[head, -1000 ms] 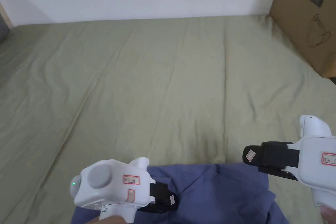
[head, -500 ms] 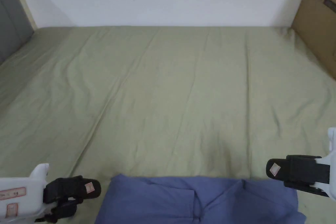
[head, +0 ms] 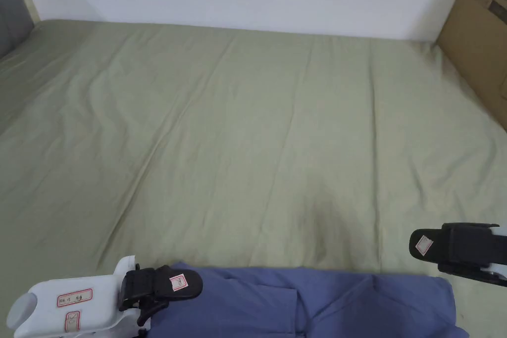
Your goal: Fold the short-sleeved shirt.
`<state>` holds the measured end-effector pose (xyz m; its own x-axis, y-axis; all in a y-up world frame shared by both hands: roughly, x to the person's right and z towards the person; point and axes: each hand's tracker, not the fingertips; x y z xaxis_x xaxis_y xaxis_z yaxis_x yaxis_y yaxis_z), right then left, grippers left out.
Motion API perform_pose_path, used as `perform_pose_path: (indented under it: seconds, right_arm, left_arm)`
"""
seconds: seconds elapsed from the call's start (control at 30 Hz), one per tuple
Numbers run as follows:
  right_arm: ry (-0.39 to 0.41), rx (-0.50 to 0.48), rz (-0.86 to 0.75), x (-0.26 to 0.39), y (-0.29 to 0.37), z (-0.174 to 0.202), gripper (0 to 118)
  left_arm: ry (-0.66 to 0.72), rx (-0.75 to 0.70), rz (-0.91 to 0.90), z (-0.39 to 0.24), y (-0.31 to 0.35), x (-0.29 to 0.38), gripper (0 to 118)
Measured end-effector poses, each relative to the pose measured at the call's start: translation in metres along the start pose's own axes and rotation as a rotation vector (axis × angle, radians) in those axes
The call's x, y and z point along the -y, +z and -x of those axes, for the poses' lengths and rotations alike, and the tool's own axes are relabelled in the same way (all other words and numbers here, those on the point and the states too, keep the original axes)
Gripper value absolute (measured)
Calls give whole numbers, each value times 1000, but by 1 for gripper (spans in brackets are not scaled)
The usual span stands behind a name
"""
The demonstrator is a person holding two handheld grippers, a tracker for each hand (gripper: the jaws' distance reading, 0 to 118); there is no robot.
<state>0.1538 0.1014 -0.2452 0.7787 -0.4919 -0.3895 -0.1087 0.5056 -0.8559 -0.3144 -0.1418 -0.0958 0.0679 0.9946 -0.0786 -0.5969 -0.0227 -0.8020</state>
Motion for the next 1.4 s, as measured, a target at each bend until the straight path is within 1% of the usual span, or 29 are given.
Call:
perform_pose_path:
  seconds: [0.03,0.07,0.1,0.13,0.17,0.2,0.23,0.27,0.33,0.4,0.43,0.53,0.57,0.63,0.7,0.77,0.87,0.93,1.03,1.1,1.13,1.17,1.2,1.23,1.27,1.3,1.33,1.37,1.4]
  right_arm:
    - [2,4,-4,-1,1,0,0]
    - [0,4,-5,-1,1,0,0]
    - [-3,0,-7,-1,2,-1,0]
    - [-6,-5,-7,0,2,-1,0]
    - [-7,-8,-5,1,3,-2,0]
    - [-7,-9,-2,3,2,-2,0]
    - [-7,-8,1,4,2,-2,0]
    - [-8,-8,4,6,2,-3,0]
    - [-13,-15,13,7,2,-5,0]
    - [-17,-30,12,8,4,-6,0]
    - [-18,-36,7,8,6,-7,0]
    - [-15,-63,-8,7,11,-9,0]
    - [-16,-72,-12,7,12,-11,0]
    - [-19,-89,-19,8,14,-14,0]
    - [-26,-103,-25,9,15,-18,0]
    - [-38,-117,-28,11,15,-23,0]
    - [-55,-132,-27,15,17,-29,0]
    - [-61,-139,-28,16,19,-32,0]
    - [-63,-139,-32,19,25,-36,0]
    - [-68,-136,-36,20,29,-40,0]
    - [-72,-134,-38,21,31,-41,0]
    - [-76,-132,-41,22,34,-43,0]
    - [-79,-130,-44,22,36,-45,0]
    - [-82,-128,-49,23,37,-46,0]
    - [-85,-125,-53,23,39,-47,0]
    - [-87,-123,-57,23,41,-48,0]
    - [-89,-123,-60,23,42,-49,0]
    - [-92,-124,-63,23,42,-50,0]
    - [-95,-125,-64,23,42,-51,0]
  left_arm:
    - [16,-17,-21,-1,5,-1,107]
    - [33,-107,-69,-1,10,-2,79]
    - [39,-175,-97,-6,14,-1,27]
    - [-20,-495,-81,1,16,-1,10]
    - [-42,-638,-80,5,29,5,10]
    - [-11,-316,-128,-18,13,6,10]
    - [-45,-399,-125,-33,12,22,10]
    - [-134,-539,-106,-44,12,27,10]
    - [-180,-592,-120,-69,10,33,10]
    - [-243,-581,-142,-94,5,38,10]
    - [-275,-612,-149,-107,8,41,10]
    - [-373,-818,-185,-135,40,37,10]
    - [-405,-931,-209,-145,50,38,10]
    - [-451,-1094,-234,-163,60,41,10]
    - [-484,-1165,-283,-177,61,47,10]
    - [-454,-1126,-279,-188,51,54,10]
    - [-389,-907,-260,-196,11,62,10]
    - [-360,-812,-209,-194,-17,51,10]
    - [-349,-750,-134,-187,-81,46,10]
    - [-347,-778,-89,-175,-122,42,13]
    - [-344,-767,-52,-169,-137,41,22]
    - [-328,-751,-25,-157,-149,36,36]
    - [-305,-731,13,-149,-161,35,52]
    - [-271,-695,45,-143,-169,36,78]
    - [-244,-639,72,-139,-173,37,96]
    - [-225,-568,82,-137,-174,41,111]
    - [-218,-532,77,-139,-172,42,118]
    - [-228,-504,64,-144,-167,44,118]
    - [-266,-512,37,-151,-159,44,118]
